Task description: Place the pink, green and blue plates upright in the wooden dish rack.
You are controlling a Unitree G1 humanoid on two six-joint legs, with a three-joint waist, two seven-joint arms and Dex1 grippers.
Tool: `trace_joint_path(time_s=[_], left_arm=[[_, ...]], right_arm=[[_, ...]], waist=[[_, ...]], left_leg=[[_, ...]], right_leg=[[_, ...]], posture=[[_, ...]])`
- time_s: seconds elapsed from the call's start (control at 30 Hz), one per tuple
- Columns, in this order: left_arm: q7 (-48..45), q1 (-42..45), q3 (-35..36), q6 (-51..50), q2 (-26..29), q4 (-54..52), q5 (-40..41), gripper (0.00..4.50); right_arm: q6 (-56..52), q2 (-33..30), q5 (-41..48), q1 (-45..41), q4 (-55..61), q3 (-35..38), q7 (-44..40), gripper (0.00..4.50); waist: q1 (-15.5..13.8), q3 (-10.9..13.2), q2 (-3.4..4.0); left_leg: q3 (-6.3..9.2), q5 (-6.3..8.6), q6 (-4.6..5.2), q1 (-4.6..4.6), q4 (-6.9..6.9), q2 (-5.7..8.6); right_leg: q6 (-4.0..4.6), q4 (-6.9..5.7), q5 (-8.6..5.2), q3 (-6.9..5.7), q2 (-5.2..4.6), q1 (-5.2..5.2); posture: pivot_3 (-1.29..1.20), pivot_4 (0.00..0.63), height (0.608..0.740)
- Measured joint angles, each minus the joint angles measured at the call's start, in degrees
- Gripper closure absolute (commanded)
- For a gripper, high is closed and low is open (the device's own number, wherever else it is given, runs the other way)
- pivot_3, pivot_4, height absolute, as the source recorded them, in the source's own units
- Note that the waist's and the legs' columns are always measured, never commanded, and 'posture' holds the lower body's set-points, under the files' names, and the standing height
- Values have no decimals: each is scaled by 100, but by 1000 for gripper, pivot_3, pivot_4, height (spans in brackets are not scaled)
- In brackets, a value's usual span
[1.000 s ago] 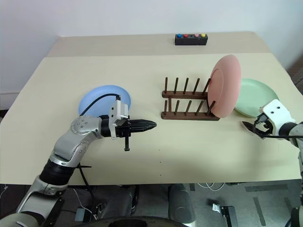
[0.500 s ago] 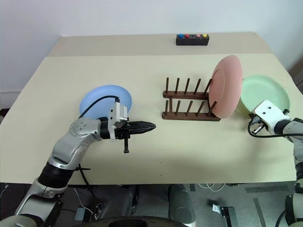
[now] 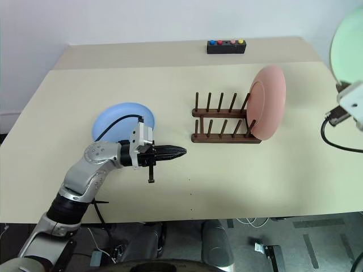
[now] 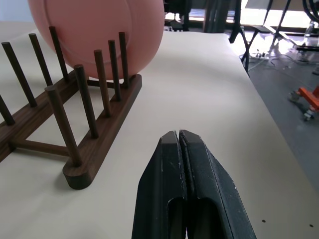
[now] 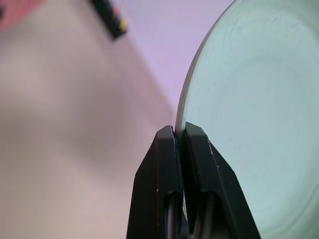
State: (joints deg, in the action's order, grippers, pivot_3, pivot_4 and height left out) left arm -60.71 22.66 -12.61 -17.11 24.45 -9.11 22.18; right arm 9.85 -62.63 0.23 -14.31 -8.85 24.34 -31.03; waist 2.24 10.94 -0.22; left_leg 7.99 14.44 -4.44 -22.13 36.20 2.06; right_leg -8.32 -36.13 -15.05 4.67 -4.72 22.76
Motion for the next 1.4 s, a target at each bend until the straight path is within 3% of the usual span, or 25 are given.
trace_joint_path(time_s=[0.2,0.5,0.83,1.0,1.4], left_arm=[[-7,63,24,147,21,217,-34,4500],[112,-80,257,238,255,224,-41,4500],[182,-200,272,229,274,90,-35,4500],[198,-225,271,181,275,10,-29,4500],[173,-215,271,114,278,-3,-26,4500]], right_arm=[[-540,93,1049,-724,1307,-156,-560,4463],[-2499,958,3949,-1506,3094,-719,-1103,4463],[-4343,1484,6578,-1017,3373,-521,-886,4463],[-4723,1859,7225,-766,2993,-279,-463,4463],[-4843,2109,7235,-361,2675,-115,-299,4463]], waist=[[23,1,-2],[-26,4,-7],[-149,3,-7],[-144,3,-6],[-135,2,-6]], left_leg=[[4,0,0,0,-5,-2],[13,0,1,-8,-2,-1],[12,1,1,-10,2,-2],[12,0,1,-10,1,-2],[11,0,1,-11,-1,-2]], right_leg=[[0,0,0,-1,0,0],[1,1,0,-5,-2,2],[2,1,1,-6,-1,3],[2,0,1,-6,0,6],[2,0,1,-6,1,9]], posture=[[0,150,740],[0,150,740],[0,150,740],[0,150,740],[0,150,740]])
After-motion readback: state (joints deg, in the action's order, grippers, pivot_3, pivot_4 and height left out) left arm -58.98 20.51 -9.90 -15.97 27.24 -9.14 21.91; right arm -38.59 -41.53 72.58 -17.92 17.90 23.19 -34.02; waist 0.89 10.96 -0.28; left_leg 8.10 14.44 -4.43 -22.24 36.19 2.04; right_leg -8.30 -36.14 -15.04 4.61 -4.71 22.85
